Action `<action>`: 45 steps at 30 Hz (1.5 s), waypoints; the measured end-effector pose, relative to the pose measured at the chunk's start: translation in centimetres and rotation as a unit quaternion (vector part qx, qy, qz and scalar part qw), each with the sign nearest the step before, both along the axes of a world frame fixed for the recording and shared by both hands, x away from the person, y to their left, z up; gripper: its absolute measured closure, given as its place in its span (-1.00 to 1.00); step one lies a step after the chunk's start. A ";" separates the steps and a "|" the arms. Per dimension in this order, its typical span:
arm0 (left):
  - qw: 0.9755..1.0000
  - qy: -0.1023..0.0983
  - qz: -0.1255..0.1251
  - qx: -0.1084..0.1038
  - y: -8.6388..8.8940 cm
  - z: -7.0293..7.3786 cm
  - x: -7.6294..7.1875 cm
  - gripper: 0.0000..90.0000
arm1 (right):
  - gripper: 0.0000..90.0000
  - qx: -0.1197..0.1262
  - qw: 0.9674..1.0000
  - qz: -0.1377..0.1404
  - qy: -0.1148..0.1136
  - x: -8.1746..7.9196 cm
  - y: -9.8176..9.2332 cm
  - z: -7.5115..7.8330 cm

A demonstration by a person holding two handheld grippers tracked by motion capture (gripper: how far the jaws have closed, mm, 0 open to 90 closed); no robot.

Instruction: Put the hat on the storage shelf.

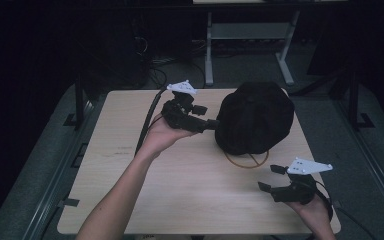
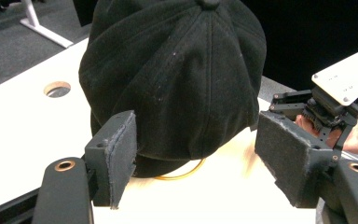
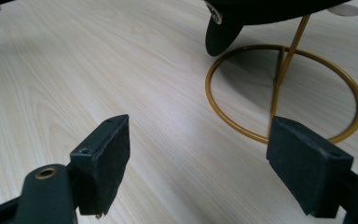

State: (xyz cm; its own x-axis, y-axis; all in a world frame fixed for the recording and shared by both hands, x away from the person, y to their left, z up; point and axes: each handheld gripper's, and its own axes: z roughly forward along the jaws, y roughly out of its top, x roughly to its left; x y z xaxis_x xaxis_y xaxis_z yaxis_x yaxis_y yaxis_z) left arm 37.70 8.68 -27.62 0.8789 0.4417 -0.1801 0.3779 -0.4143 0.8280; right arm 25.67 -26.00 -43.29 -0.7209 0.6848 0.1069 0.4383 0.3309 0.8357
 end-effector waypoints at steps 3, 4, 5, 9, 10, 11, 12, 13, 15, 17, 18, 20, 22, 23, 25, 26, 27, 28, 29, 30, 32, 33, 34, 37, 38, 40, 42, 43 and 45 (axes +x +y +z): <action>1.000 0.002 0.000 0.000 0.3 -0.5 0.0 -0.37 | -0.53 -0.002 1.000 0.002 0.001 0.0 0.1 -0.1; 1.000 0.004 0.001 -0.002 0.4 -0.7 0.0 -0.37 | -0.53 -0.004 1.000 0.002 0.001 0.0 0.1 -0.1; 1.000 0.004 0.002 -0.002 0.5 -0.9 0.0 -0.37 | -0.53 -0.003 1.000 0.002 0.001 0.0 0.2 -0.1; 1.000 0.008 0.005 0.001 0.9 -1.5 -0.2 -0.38 | -0.53 -0.001 1.000 0.000 0.000 -0.1 0.2 0.0; 1.000 0.008 0.006 0.000 1.0 -1.5 -0.3 -0.38 | -0.53 0.000 1.000 0.000 -0.002 -0.2 0.2 0.0; 1.000 0.008 0.005 0.000 1.1 -1.7 -0.4 -0.38 | -0.53 0.001 1.000 0.000 -0.002 -0.2 0.3 0.0; 1.000 0.007 0.005 0.001 1.2 -1.7 -0.5 -0.38 | -0.53 -0.001 1.000 0.002 -0.002 -0.2 0.3 0.0; 1.000 0.008 0.005 0.000 1.4 -1.9 -0.6 -0.38 | -0.53 -0.002 1.000 0.002 -0.002 -0.2 0.3 0.0; 1.000 0.011 0.005 -0.001 1.6 -2.1 -0.7 -0.38 | -0.53 -0.004 1.000 0.003 -0.003 -0.2 0.4 0.0; 1.000 0.009 0.005 0.000 1.9 -2.3 -0.7 -0.38 | -0.53 -0.006 1.000 0.003 0.000 -0.2 0.5 -0.1; 1.000 0.010 0.007 -0.002 2.0 -2.4 -0.8 -0.38 | -0.53 -0.006 1.000 0.004 0.001 -0.2 0.5 -0.1; 1.000 0.011 0.008 -0.004 2.2 -2.7 -0.8 -0.38 | -0.53 -0.008 1.000 0.004 0.001 -0.2 0.6 -0.1; 1.000 0.014 0.008 -0.002 2.5 -2.9 -0.7 -0.38 | -0.53 -0.008 1.000 0.003 0.001 -0.2 0.6 -0.2; 1.000 0.015 0.008 -0.001 2.6 -3.1 -0.7 -0.38 | -0.53 -0.009 1.000 0.002 0.003 -0.2 0.6 -0.2; 1.000 0.015 0.010 0.000 2.8 -3.2 -0.7 -0.39 | -0.53 -0.010 1.000 0.002 0.004 -0.2 0.6 -0.3; 1.000 0.015 0.011 -0.002 3.0 -3.3 -0.8 -0.39 | -0.53 -0.010 1.000 0.002 0.004 -0.2 0.7 -0.3; 1.000 0.016 0.011 -0.002 3.1 -3.4 -0.9 -0.39 | -0.53 -0.010 1.000 0.002 0.004 -0.2 0.7 -0.3; 1.000 0.016 0.013 -0.003 3.2 -3.5 -1.0 -0.39 | -0.53 -0.010 1.000 0.002 0.004 -0.2 0.7 -0.3; 1.000 0.016 0.013 -0.003 3.4 -3.6 -1.2 -0.39 | -0.53 -0.010 1.000 0.001 0.003 -0.3 0.7 -0.3; 1.000 0.014 0.014 -0.001 3.6 -3.7 -1.3 -0.39 | -0.53 -0.010 1.000 0.002 0.003 -0.3 0.7 -0.3; 1.000 0.014 0.016 0.000 3.9 -3.8 -1.5 -0.39 | -0.53 -0.011 1.000 0.002 0.004 -0.3 0.8 -0.3; 1.000 0.014 0.017 -0.001 4.1 -4.0 -1.5 -0.39 | -0.53 -0.012 1.000 0.003 0.004 -0.3 0.8 -0.4; 1.000 0.013 0.018 -0.002 4.2 -4.1 -1.6 -0.39 | -0.53 -0.012 1.000 0.003 0.005 -0.3 0.8 -0.4; 1.000 0.015 0.020 0.000 4.7 -4.5 -1.8 -0.39 | -0.53 -0.013 1.000 0.002 0.006 -0.3 0.8 -0.5; 1.000 0.015 0.021 0.001 4.9 -4.6 -1.9 -0.39 | -0.53 -0.013 1.000 0.001 0.006 -0.3 0.7 -0.5; 1.000 0.016 0.023 -0.001 5.2 -4.9 -2.0 -0.39 | -0.53 -0.014 1.000 0.000 0.005 -0.3 0.7 -0.5; 1.000 0.014 0.025 -0.002 5.5 -5.1 -2.2 -0.39 | -0.53 -0.013 1.000 -0.001 0.005 -0.3 0.7 -0.4; 1.000 0.015 0.024 -0.001 5.7 -5.2 -2.4 -0.39 | -0.53 -0.014 1.000 -0.001 0.005 -0.3 0.7 -0.4; 1.000 0.013 0.025 0.002 6.0 -5.5 -2.6 -0.39 | -0.53 -0.014 1.000 -0.002 0.005 -0.3 0.6 -0.5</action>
State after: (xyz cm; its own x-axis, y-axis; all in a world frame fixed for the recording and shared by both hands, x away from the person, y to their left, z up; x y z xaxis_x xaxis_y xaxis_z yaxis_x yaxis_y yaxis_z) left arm 35.06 14.67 -33.10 0.8504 0.4863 -0.2009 0.4198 -0.3969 0.8162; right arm 25.41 -25.35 -43.76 -0.7169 0.6907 0.0951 0.4487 0.3526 0.8212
